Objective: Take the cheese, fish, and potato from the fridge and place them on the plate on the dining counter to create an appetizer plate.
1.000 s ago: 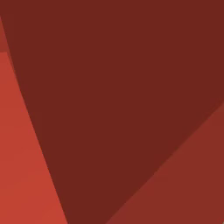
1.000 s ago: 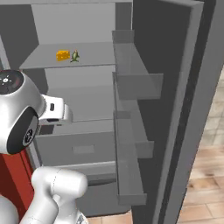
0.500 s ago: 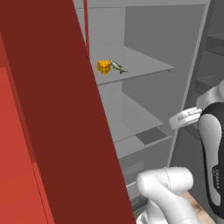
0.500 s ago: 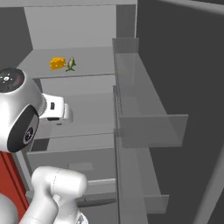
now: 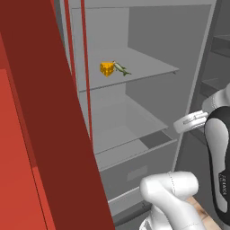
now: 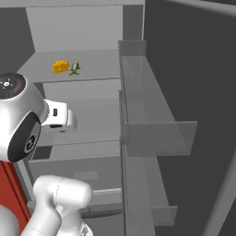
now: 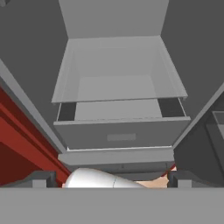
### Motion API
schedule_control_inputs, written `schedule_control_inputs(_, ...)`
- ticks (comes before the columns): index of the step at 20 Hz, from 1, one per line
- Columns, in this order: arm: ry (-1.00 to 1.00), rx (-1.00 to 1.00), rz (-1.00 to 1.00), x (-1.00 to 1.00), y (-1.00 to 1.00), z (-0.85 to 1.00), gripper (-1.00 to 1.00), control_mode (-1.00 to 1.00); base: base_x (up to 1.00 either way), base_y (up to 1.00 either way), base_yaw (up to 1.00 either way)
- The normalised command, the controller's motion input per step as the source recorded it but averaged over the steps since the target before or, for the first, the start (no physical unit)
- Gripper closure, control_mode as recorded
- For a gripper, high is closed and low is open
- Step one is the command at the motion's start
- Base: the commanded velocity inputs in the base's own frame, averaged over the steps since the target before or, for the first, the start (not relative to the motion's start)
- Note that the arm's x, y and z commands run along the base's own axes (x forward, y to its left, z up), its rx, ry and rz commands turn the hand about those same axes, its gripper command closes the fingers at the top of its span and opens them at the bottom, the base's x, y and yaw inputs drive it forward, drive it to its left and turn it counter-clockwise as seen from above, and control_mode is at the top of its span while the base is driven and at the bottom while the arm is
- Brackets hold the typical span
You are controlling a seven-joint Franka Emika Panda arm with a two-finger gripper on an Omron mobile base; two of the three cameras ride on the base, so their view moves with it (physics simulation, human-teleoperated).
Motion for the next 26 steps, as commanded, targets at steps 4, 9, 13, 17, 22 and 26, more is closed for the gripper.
schedule_control_inputs(4, 0.07, 0.0, 0.0, 0.34, 0.23, 0.0, -1.0, -1.0, 0.14, 0.08, 0.0)
schedule_control_inputs(9, 0.01, 0.0, 0.0, 0.27, 0.3, 0.13, -1.0, -1.0, 0.0, 0.0, 0.0)
schedule_control_inputs(13, -0.02, 0.0, 0.0, 0.33, 0.19, 0.29, -1.0, -1.0, 0.0, 0.0, 0.0)
schedule_control_inputs(17, -0.09, 0.0, 0.01, 0.42, 0.03, 0.19, -1.0, -1.0, 0.0, 0.0, 0.0)
schedule_control_inputs(22, -0.13, 0.0, 0.0, 0.57, 0.12, 0.08, -1.0, -1.0, 0.0, 0.0, 0.0)
schedule_control_inputs(26, -0.11, 0.0, 0.0, 0.75, 0.19, 0.0, -1.0, -1.0, 0.0, 0.0, 0.0)
